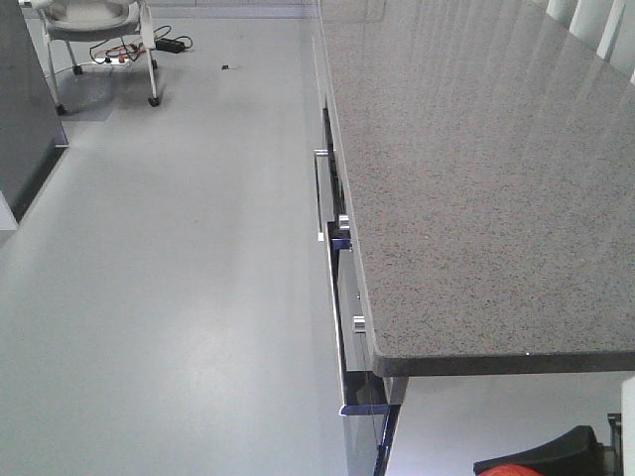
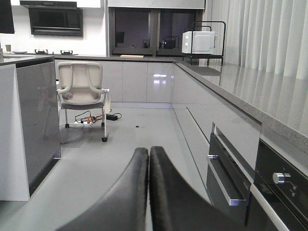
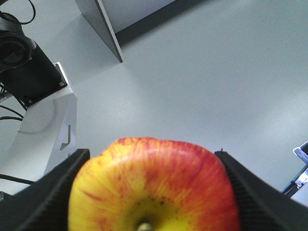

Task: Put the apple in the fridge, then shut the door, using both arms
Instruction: 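Lift the apple off the countertop with the right gripper, then hold the apple in the right gripper while the base turns away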

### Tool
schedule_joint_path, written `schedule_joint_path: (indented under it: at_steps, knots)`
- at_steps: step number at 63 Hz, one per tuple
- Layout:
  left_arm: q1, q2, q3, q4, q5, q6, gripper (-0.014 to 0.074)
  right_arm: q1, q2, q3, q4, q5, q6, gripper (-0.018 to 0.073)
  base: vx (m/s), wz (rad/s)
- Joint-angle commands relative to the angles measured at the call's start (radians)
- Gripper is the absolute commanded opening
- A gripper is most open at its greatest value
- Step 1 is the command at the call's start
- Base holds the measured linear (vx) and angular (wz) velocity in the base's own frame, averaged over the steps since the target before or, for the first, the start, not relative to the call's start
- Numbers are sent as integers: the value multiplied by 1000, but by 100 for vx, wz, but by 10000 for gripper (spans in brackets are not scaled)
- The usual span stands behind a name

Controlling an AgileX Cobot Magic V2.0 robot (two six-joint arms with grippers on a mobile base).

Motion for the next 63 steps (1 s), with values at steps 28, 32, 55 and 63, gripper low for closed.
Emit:
schedule_joint_path:
  at_steps: [28,32,55,63]
  knots:
    - [0,-15,21,-4,-75,-3,-6,1,1,-29,46,-41,-2,307,0,0]
    - [0,-15,21,-4,-75,-3,-6,1,1,-29,46,-41,-2,307,0,0]
    - [0,-15,21,-4,-75,-3,-6,1,1,-29,46,-41,-2,307,-1,5]
    - [0,-15,21,-4,-75,-3,-6,1,1,-29,46,-41,-2,307,-2,18]
